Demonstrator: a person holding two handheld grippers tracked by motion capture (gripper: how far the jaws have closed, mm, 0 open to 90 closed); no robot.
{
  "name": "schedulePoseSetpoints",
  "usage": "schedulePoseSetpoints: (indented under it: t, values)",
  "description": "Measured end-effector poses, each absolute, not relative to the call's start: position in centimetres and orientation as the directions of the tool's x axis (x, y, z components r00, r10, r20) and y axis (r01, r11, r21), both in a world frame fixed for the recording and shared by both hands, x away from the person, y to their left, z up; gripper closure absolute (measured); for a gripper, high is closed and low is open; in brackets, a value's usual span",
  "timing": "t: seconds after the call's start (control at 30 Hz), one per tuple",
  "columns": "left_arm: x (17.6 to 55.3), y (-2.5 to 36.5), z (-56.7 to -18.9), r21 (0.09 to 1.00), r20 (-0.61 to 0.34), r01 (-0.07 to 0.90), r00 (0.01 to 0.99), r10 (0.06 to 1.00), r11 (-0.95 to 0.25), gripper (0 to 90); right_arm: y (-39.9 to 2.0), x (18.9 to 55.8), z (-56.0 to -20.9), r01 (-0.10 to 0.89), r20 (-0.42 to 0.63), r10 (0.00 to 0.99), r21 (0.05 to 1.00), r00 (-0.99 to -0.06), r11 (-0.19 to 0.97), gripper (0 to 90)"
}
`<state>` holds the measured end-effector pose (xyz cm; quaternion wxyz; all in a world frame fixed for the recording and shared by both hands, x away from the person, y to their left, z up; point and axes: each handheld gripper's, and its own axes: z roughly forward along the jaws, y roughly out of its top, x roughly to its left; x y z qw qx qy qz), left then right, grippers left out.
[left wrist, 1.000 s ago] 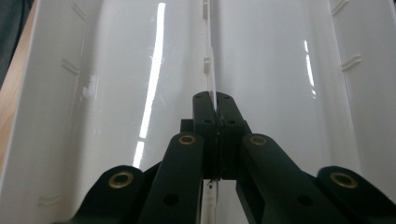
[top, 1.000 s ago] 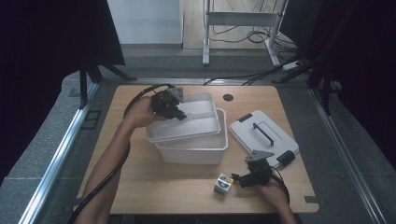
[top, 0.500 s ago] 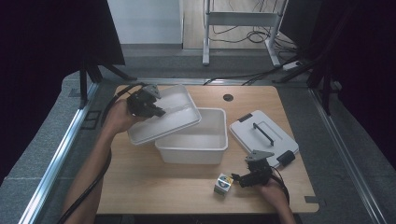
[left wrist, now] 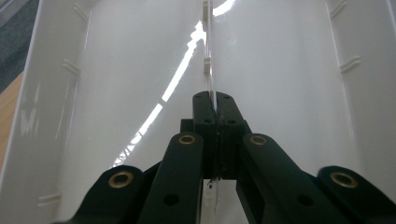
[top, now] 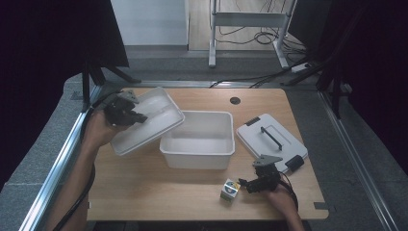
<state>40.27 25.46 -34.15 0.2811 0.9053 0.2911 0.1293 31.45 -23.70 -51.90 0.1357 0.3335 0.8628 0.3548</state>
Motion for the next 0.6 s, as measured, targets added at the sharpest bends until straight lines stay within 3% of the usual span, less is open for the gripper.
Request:
schedulePoseSetpoints:
  t: [0.6]
  values:
    - [37.7,32.5,-38.1,0.58,0.043,0.573,0.689,0.724,-0.579,89.1,-23.7,31.4,-51.9,0.483,0.005,0.674,0.702,-0.738,0.523,3.4]
